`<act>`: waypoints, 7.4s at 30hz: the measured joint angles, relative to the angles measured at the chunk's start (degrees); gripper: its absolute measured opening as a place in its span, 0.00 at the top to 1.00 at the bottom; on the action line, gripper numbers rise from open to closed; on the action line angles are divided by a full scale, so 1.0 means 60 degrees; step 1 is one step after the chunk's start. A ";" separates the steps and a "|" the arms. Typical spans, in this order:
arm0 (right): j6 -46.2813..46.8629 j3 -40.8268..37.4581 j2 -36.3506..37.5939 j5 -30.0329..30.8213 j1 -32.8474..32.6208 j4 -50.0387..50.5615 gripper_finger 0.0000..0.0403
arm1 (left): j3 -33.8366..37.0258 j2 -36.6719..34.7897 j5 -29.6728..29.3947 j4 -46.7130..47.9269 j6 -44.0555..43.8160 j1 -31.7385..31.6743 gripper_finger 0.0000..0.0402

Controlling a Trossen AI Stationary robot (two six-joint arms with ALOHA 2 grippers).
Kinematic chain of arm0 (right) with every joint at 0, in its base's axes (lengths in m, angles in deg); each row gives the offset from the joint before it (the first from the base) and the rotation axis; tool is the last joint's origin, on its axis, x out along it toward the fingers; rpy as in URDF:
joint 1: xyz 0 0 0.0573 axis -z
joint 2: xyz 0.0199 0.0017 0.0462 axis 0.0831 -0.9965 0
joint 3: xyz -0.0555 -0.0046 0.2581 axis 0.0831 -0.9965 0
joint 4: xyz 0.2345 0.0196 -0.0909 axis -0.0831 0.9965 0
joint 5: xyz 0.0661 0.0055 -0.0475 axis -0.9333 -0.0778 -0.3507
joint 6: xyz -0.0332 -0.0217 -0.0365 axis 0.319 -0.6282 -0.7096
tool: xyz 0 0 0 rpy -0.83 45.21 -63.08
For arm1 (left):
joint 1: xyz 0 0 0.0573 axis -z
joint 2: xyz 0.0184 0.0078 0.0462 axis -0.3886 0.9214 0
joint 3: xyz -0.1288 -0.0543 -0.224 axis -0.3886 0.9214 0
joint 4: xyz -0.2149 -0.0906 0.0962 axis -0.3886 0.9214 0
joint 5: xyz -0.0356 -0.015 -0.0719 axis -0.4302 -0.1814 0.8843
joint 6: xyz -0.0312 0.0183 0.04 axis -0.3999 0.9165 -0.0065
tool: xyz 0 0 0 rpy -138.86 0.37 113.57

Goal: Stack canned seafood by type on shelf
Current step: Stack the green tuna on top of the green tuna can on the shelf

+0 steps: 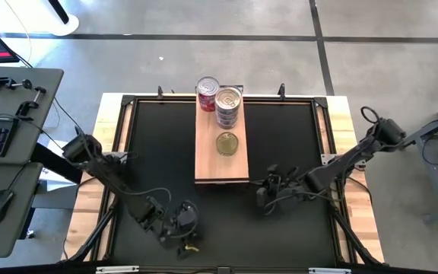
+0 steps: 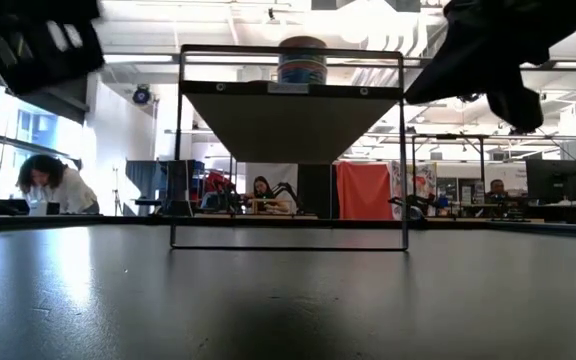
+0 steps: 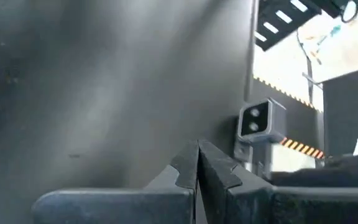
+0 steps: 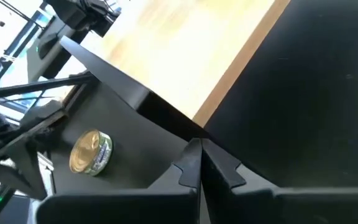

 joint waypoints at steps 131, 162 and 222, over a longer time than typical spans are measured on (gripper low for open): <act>-0.1795 0.3229 -0.4134 -0.5158 -0.0438 0.0741 1.00 | -0.3110 0.3796 -0.0363 0.1462 0.8010 -0.1483 1.00; -0.9035 0.4248 -0.3168 -0.6690 0.0387 0.1518 0.99 | -0.3026 0.3021 -0.1047 0.5259 0.5947 -0.0712 1.00; -1.5101 1.0384 -0.5937 -0.2681 -0.0172 0.7102 0.71 | -0.3059 -0.1366 -0.5883 0.7776 -0.1171 0.1121 1.00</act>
